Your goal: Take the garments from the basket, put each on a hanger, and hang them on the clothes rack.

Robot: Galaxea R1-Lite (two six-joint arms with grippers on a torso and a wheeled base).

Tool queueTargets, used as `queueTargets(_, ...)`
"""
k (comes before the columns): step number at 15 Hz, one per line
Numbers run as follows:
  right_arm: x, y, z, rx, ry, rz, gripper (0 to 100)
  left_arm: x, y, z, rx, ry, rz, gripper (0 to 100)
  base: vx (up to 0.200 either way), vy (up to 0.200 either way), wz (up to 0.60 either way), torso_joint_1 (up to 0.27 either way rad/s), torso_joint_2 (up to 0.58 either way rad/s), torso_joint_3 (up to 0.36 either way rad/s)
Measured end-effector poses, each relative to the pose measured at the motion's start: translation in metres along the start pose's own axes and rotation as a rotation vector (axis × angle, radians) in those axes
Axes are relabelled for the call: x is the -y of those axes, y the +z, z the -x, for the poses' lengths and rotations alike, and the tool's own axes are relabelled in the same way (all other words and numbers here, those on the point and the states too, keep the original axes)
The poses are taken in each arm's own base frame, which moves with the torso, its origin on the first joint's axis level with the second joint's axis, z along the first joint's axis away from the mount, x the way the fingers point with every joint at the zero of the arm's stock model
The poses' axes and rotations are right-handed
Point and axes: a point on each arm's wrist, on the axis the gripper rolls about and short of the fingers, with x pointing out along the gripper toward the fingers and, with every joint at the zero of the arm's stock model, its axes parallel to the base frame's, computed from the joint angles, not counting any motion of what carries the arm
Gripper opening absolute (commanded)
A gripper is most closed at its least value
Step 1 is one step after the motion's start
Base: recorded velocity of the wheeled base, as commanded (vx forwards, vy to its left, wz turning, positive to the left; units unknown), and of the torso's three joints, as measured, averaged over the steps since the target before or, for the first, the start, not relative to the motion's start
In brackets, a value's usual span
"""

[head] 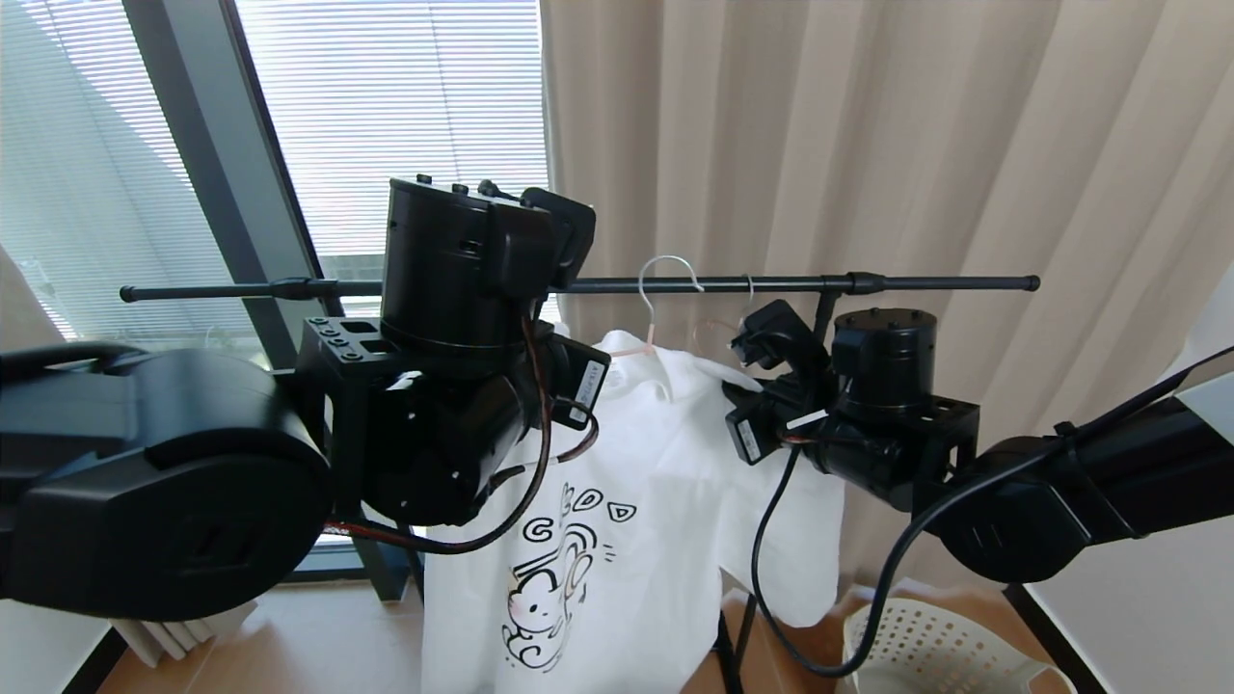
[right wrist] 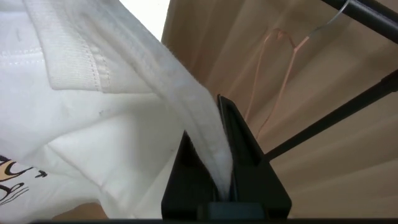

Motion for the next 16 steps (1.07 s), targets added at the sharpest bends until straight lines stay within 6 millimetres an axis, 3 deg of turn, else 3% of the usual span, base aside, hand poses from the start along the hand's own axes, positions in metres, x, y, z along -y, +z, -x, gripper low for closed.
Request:
queueTargets(7,-0.009,-0.011,-0.011,0.006,-0.068,0.031,0,0.006,0.006,-0.004,0.012,-0.006,0.024,0,0.0,0.0,0.0,0.0,0.0,0.0)
queueTargets(16,-0.008,-0.025,-0.019,0.048,-0.201,0.182,0,0.0,0.004,-0.005,0.007,0.009,0.027,0,0.0,0.0,0.0,0.0,0.0,0.0)
